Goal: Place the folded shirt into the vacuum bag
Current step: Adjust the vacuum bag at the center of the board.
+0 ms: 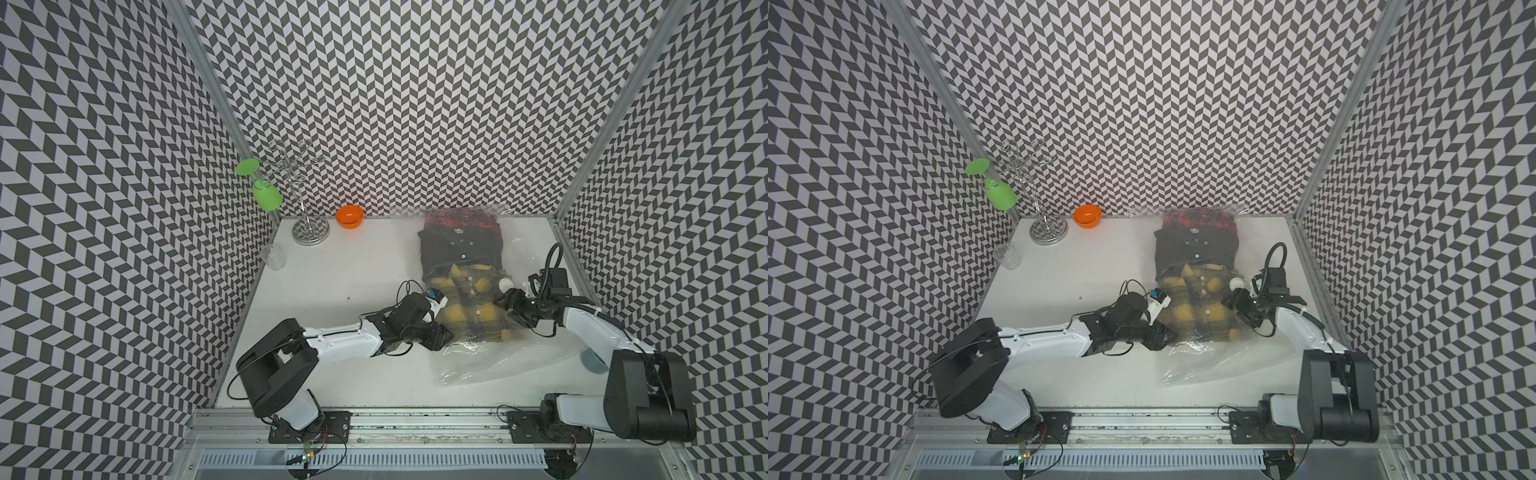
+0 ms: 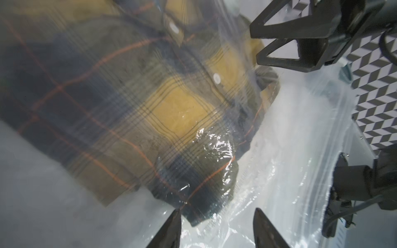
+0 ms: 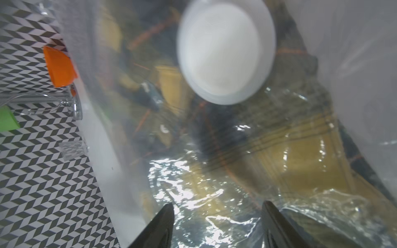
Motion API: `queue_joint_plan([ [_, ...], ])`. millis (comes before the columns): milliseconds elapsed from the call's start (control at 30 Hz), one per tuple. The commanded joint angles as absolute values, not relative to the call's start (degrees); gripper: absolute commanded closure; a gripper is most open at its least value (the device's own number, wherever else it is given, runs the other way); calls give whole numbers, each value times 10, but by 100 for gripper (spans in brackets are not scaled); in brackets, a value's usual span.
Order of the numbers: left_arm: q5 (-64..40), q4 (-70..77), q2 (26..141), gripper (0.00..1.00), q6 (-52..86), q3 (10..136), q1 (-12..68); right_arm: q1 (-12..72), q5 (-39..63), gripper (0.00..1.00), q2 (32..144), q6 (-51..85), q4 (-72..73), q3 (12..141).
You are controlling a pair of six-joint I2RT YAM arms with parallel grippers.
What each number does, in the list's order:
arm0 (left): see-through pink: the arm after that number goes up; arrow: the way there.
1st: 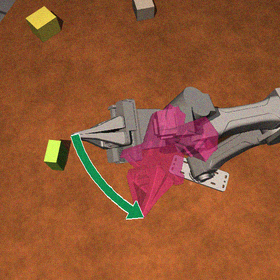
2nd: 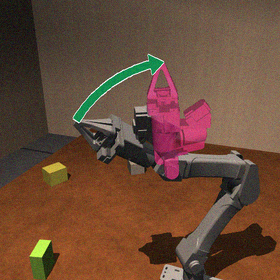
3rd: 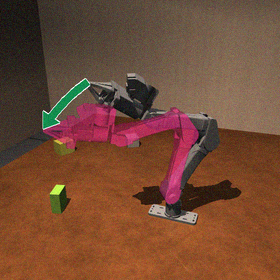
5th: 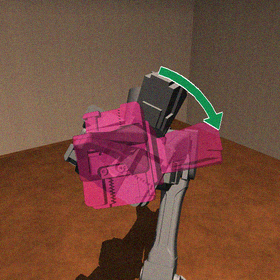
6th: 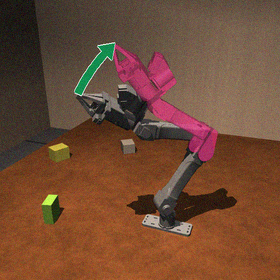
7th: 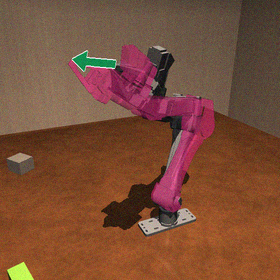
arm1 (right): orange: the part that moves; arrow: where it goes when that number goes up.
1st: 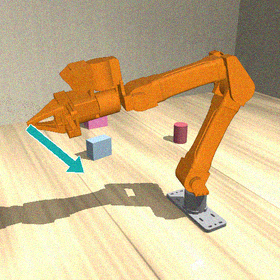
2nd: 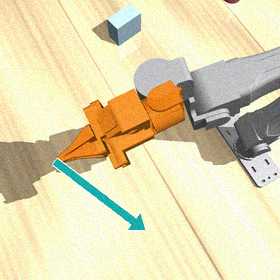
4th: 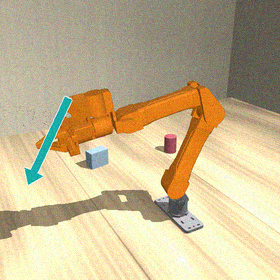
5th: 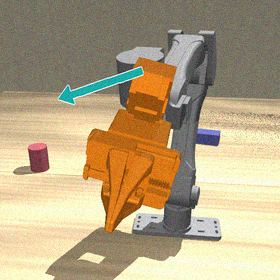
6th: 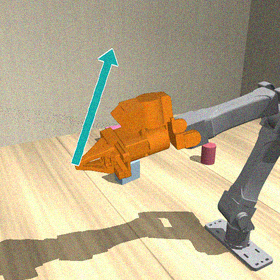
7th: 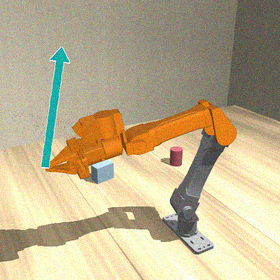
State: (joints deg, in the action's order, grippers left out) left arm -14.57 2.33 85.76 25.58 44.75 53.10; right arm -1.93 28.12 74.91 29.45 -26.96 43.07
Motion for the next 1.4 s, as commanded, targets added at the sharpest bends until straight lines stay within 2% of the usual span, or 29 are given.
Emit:
queue_joint_plan([
  [0, -155, -40, 787, 45, 277, 405, 520, 1, 245, 34, 708, 265, -308, 469],
  [100, -221, -36, 745, 45, 326, 358, 507, 27, 237, 35, 710, 276, -299, 474],
  [267, -323, 79, 748, 43, 436, 272, 502, 79, 238, 35, 752, 301, -270, 487],
  [600, -401, 229, 845, 41, 488, 247, 482, 119, 229, 35, 799, 314, -233, 484],
  [900, -458, 364, 933, 47, 531, 257, 483, 119, 228, 34, 804, 313, -223, 471],
  [1100, -463, 434, 975, 65, 563, 271, 483, 118, 236, 34, 803, 313, -222, 474],
  [1300, -457, 456, 952, 99, 577, 252, 464, 111, 237, 34, 792, 305, -232, 485],
  [1367, -451, 455, 918, 100, 588, 233, 438, 106, 248, 34, 790, 300, -245, 499],
])
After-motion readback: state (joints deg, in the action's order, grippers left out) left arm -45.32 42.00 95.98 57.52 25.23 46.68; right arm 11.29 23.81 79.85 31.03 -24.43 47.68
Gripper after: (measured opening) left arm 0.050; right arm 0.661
